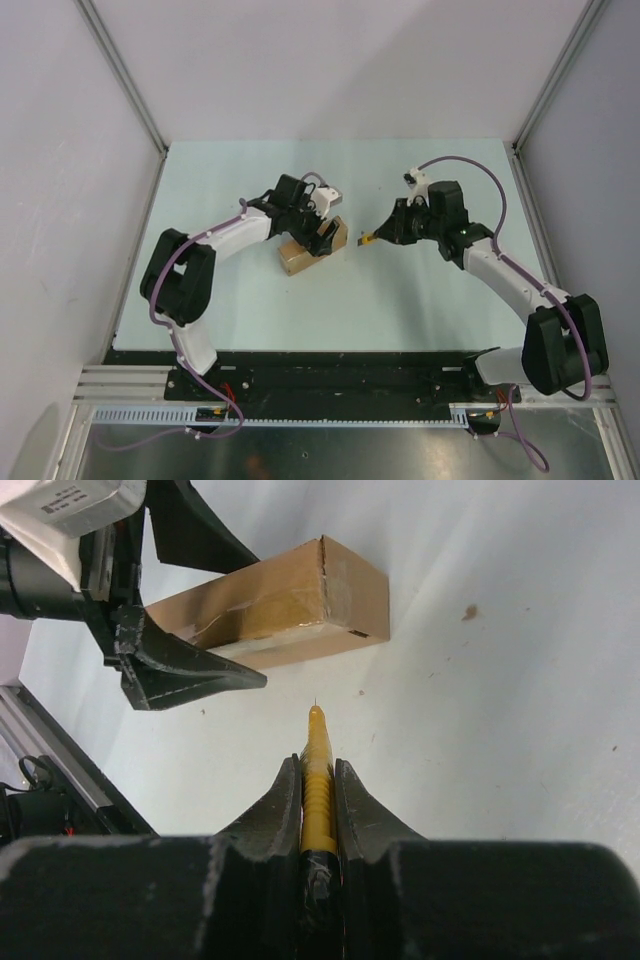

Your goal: Unpack the express box

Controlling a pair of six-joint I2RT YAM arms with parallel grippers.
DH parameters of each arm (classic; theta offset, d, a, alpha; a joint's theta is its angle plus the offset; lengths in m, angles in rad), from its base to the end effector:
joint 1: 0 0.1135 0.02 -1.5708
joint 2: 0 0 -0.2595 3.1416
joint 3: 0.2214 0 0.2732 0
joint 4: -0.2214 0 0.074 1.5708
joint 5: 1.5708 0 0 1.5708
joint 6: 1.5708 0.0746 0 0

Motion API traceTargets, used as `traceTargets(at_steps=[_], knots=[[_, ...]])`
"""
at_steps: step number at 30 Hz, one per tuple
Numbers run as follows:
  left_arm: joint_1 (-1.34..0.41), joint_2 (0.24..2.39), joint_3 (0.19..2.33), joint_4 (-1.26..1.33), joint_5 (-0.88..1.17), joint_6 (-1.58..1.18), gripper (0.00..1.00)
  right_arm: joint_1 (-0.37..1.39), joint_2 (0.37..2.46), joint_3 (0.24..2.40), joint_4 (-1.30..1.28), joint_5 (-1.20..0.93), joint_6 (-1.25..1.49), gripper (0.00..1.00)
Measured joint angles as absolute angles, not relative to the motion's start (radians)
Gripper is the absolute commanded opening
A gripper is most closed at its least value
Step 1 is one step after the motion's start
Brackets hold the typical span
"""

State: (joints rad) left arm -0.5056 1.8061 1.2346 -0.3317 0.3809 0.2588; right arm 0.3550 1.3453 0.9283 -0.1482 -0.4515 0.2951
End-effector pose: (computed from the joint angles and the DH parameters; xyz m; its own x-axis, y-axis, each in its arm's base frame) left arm 0.3591 -0.2305 0.1596 -0.4976 0.5470 -0.6732 0.8051 0.5800 -0.1238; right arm 0.3161 0.1519 0.2377 -0.6719 0.0300 -0.7400 -0.4837 0.7388 0.4692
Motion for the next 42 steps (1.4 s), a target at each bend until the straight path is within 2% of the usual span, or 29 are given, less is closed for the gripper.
traceTargets(at_steps=[9,14,16,17,19,20,23,28,33,42], knots=[[-0.504,1.671,1.281,-0.344,0.421,0.212,1.0,0.393,1.306,0.916,-0.161,-0.412,0.314,0.0],[-0.489,1.521,1.254,-0.258,0.29,0.126,0.98,0.465,1.299,0.916,-0.167,-0.341,0.324,0.0],[-0.466,1.472,1.235,-0.234,0.204,0.075,0.91,0.506,1.3,0.914,-0.166,-0.293,0.337,0.0],[-0.452,1.454,1.223,-0.22,0.158,0.047,0.83,0.525,1.301,0.913,-0.165,-0.27,0.345,0.0],[-0.421,1.435,1.191,-0.2,0.076,-0.02,0.74,0.556,1.309,0.911,-0.157,-0.228,0.365,0.0],[-0.406,1.431,1.173,-0.193,0.055,-0.051,0.67,0.569,1.319,0.91,-0.146,-0.204,0.376,0.0],[-0.331,1.429,1.094,-0.2,0.054,-0.18,0.58,0.585,1.365,0.908,-0.106,-0.137,0.417,0.0],[-0.2,1.456,0.988,-0.229,0.116,-0.321,0.54,0.589,1.455,0.904,-0.013,-0.052,0.473,0.0],[-0.198,1.496,0.955,-0.244,0.199,-0.351,0.53,0.595,1.518,0.898,0.088,-0.015,0.519,0.0],[-0.199,1.591,0.944,-0.243,0.348,-0.393,0.46,0.6,1.619,0.928,0.234,-0.012,0.574,0.0]])
